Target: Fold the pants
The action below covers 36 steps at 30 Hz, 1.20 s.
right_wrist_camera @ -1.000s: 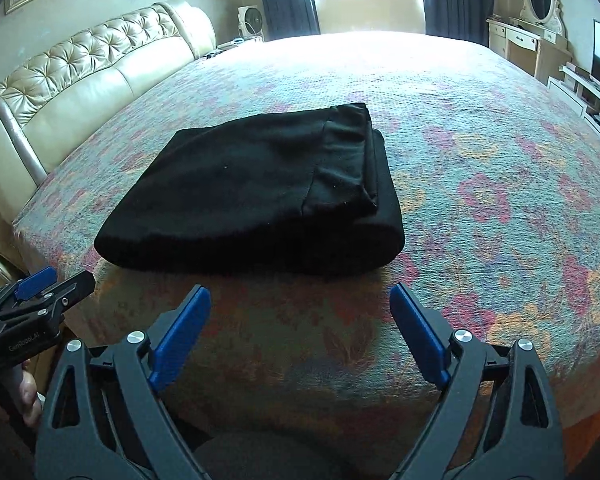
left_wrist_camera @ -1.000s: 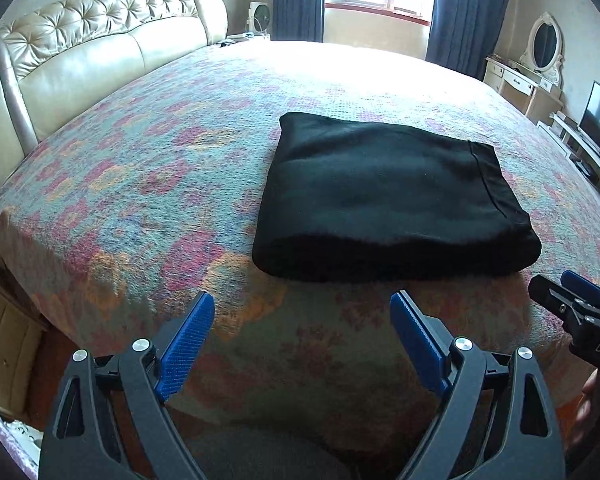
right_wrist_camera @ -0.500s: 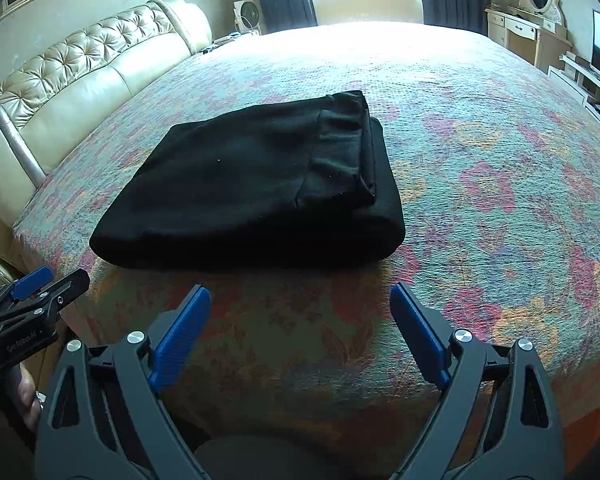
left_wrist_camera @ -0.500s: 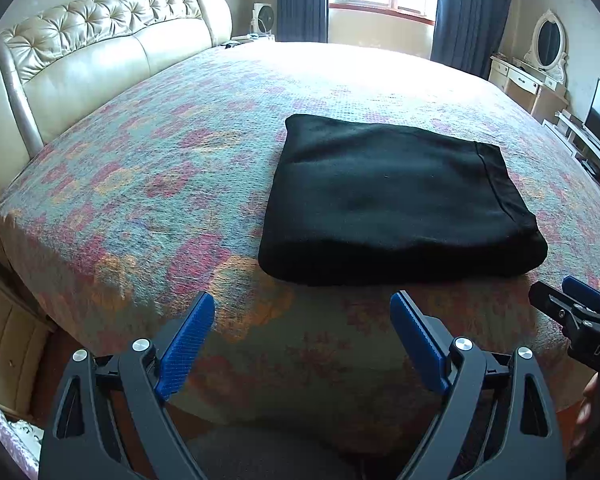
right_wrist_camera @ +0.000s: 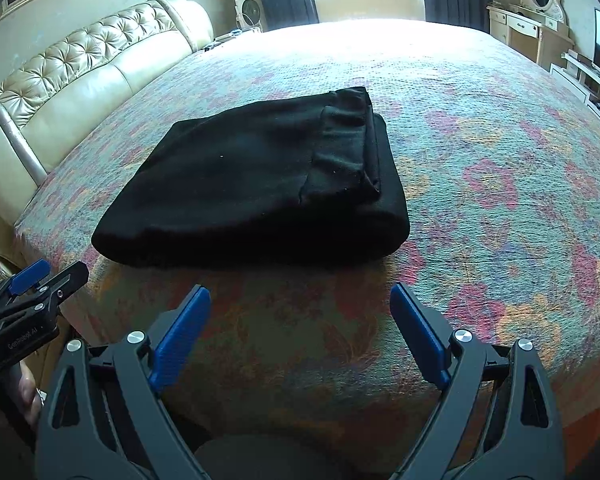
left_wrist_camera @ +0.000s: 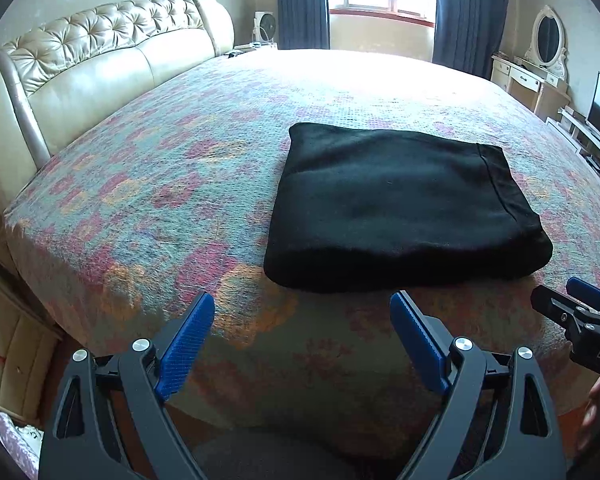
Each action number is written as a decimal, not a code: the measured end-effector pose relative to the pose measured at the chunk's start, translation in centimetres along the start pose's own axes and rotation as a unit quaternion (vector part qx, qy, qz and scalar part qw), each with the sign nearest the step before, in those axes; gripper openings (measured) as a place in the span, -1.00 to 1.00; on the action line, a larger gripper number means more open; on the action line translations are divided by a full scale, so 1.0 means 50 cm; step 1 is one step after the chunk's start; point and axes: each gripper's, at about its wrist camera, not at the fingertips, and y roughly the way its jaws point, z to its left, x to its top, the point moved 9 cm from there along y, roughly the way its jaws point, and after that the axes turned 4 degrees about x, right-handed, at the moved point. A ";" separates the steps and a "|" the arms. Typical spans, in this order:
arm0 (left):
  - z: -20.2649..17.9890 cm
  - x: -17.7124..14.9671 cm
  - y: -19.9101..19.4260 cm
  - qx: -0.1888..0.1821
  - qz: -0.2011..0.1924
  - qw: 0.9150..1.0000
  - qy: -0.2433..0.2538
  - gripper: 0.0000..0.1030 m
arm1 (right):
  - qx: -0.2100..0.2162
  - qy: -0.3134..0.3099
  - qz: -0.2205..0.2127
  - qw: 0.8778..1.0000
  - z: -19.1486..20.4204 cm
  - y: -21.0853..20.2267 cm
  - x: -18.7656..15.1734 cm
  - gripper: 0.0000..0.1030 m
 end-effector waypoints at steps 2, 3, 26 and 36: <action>0.001 0.000 0.000 0.002 0.000 1.000 -0.001 0.72 | 0.000 0.001 0.001 1.000 0.000 0.001 -0.001 0.77; 0.002 0.001 0.000 0.003 0.000 1.000 -0.001 0.72 | 0.000 0.002 0.001 1.000 0.000 0.001 -0.001 0.77; -0.004 -0.004 -0.008 0.004 -0.005 1.000 0.004 0.72 | 0.007 0.001 0.017 1.000 0.013 0.013 -0.016 0.77; -0.015 -0.001 -0.019 0.000 -0.016 1.000 0.015 0.72 | 0.007 0.000 0.019 1.000 0.017 0.014 -0.021 0.77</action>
